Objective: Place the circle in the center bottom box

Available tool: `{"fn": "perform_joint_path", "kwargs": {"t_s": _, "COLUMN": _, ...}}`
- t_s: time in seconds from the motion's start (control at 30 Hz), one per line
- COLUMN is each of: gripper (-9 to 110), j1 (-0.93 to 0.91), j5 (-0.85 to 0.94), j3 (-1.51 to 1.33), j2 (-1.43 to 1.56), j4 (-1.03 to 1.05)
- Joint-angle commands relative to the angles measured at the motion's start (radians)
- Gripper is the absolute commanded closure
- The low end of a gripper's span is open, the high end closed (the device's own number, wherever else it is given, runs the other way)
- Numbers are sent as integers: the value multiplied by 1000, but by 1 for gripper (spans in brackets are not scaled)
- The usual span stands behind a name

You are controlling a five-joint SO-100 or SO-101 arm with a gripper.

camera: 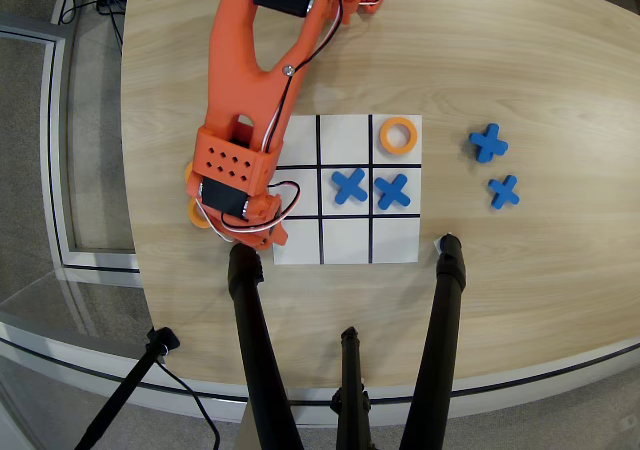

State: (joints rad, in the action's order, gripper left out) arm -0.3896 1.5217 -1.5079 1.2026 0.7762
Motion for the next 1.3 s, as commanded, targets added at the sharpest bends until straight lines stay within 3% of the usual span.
{"fn": "perform_joint_path", "kwargs": {"t_s": 0.0, "gripper": 75, "j1": -11, "j5": 5, "j3": 48, "j2": -5, "j4": -18}}
{"fn": "perform_joint_path", "kwargs": {"t_s": 1.27, "gripper": 75, "j1": -63, "j5": 46, "j3": 78, "j2": -118, "j4": -17}}
